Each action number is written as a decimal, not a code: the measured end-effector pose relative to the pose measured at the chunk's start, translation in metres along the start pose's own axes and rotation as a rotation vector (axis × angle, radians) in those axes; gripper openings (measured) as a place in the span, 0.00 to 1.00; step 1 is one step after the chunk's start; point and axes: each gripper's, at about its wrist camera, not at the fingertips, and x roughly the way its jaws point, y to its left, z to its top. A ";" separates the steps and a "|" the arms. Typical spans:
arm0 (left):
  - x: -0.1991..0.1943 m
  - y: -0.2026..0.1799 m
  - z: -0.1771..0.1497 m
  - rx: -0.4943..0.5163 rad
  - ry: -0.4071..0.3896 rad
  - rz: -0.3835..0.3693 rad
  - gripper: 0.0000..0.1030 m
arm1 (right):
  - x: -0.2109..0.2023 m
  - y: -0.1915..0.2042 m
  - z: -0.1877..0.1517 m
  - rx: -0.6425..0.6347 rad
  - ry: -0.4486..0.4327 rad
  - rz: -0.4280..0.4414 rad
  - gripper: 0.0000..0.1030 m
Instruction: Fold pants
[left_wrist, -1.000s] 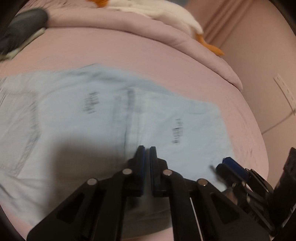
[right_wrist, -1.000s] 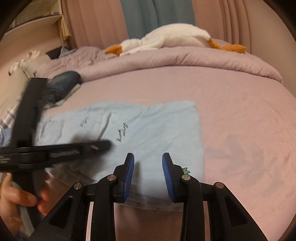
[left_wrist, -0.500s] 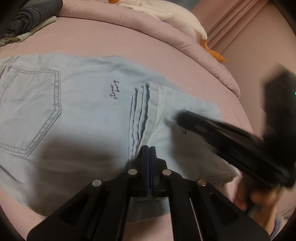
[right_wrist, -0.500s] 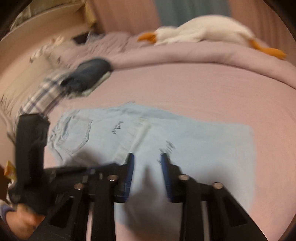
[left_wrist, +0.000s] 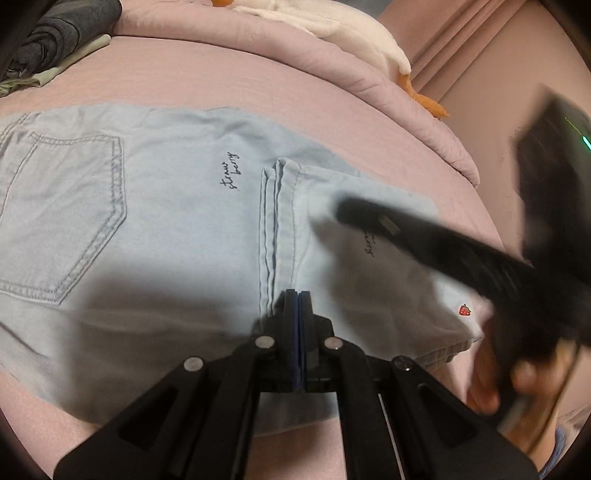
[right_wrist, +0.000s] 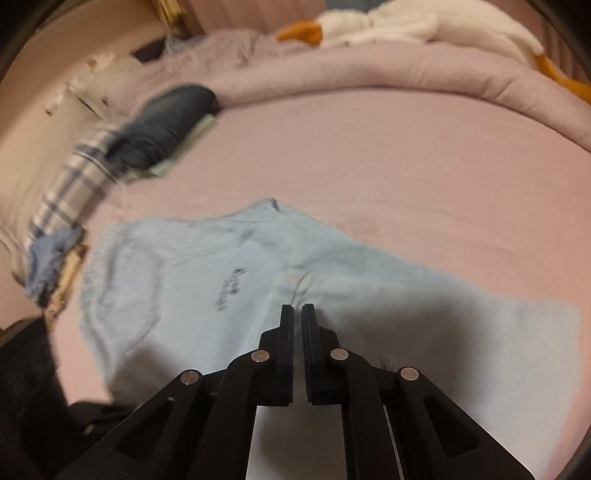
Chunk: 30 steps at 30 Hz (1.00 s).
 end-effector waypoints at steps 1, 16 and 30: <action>0.000 0.000 0.000 0.001 0.000 0.000 0.04 | -0.014 0.000 -0.013 -0.003 -0.020 -0.013 0.07; 0.002 0.001 -0.001 0.025 -0.005 -0.010 0.04 | -0.072 -0.018 -0.083 0.083 -0.122 -0.082 0.07; -0.004 0.005 -0.001 0.018 0.014 -0.030 0.03 | -0.094 -0.054 -0.121 0.155 -0.075 -0.196 0.09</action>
